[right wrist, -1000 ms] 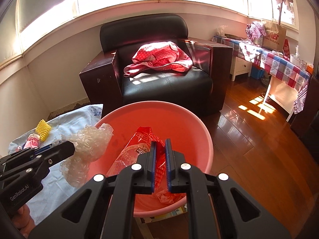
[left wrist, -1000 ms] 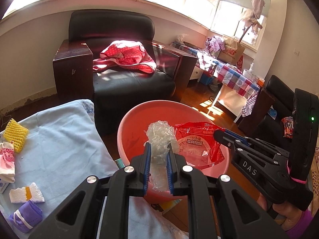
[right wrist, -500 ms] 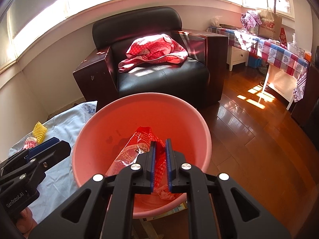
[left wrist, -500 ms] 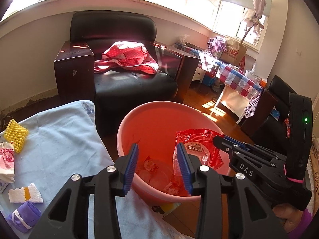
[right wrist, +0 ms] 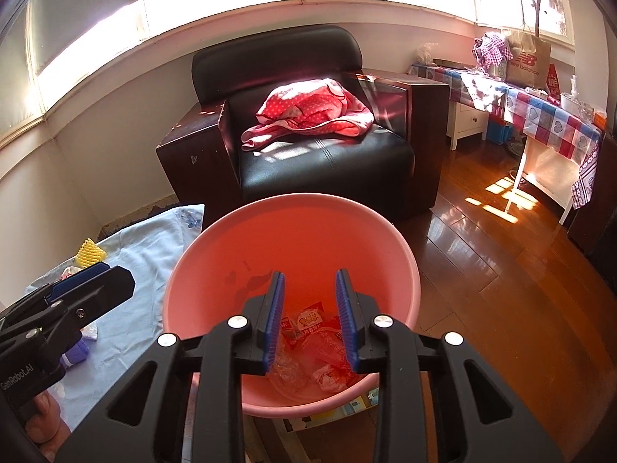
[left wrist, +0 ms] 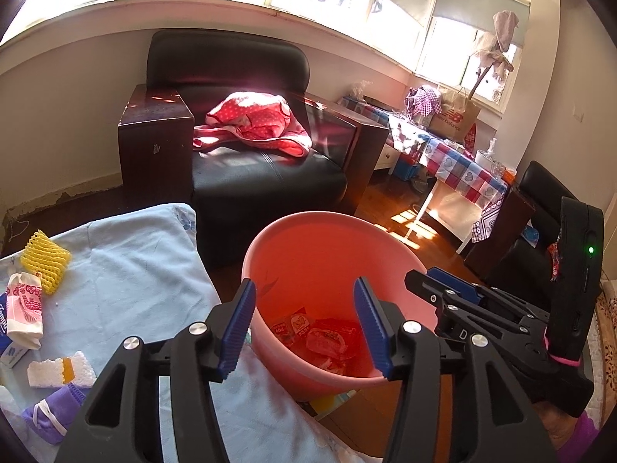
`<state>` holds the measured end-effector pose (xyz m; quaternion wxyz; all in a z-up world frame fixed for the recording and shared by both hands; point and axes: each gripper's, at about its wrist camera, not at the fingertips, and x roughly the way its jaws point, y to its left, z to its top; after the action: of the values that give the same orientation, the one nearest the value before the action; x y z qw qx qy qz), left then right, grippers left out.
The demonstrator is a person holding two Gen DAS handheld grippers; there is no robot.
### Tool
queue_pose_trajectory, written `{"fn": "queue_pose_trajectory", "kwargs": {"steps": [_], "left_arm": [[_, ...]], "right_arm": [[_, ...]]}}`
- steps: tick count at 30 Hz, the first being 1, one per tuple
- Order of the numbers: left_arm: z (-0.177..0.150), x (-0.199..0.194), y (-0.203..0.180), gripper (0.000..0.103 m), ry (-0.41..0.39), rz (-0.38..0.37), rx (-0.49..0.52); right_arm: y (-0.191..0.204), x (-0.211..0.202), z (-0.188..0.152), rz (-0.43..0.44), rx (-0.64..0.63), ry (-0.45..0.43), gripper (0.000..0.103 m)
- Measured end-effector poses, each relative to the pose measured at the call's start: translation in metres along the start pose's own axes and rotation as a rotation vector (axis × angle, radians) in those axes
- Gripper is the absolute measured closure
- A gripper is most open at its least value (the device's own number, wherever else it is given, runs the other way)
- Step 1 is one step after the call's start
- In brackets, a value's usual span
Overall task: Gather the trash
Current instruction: 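Move both tools back over the table toward the remaining trash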
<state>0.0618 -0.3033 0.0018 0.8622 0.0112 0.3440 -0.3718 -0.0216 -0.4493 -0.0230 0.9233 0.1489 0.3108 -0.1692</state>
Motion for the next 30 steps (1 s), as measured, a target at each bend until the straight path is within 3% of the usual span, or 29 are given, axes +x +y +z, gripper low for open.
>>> {"fn": "queue_pose_trajectory", "kwargs": {"steps": [7, 14, 30], "left_arm": [[-0.001, -0.026, 0.011, 0.046, -0.044, 0.035, -0.013], [-0.008, -0.060, 0.031, 0.045, -0.084, 0.114, -0.008], [-0.041, -0.129, 0.114, 0.045, -0.119, 0.327, -0.099]], "right_arm": [[0.022, -0.013, 0.000, 0.063, -0.057, -0.029, 0.075], [0.051, -0.014, -0.003, 0.131, -0.103, -0.014, 0.075], [0.128, -0.008, -0.022, 0.262, -0.205, 0.046, 0.075]]}}
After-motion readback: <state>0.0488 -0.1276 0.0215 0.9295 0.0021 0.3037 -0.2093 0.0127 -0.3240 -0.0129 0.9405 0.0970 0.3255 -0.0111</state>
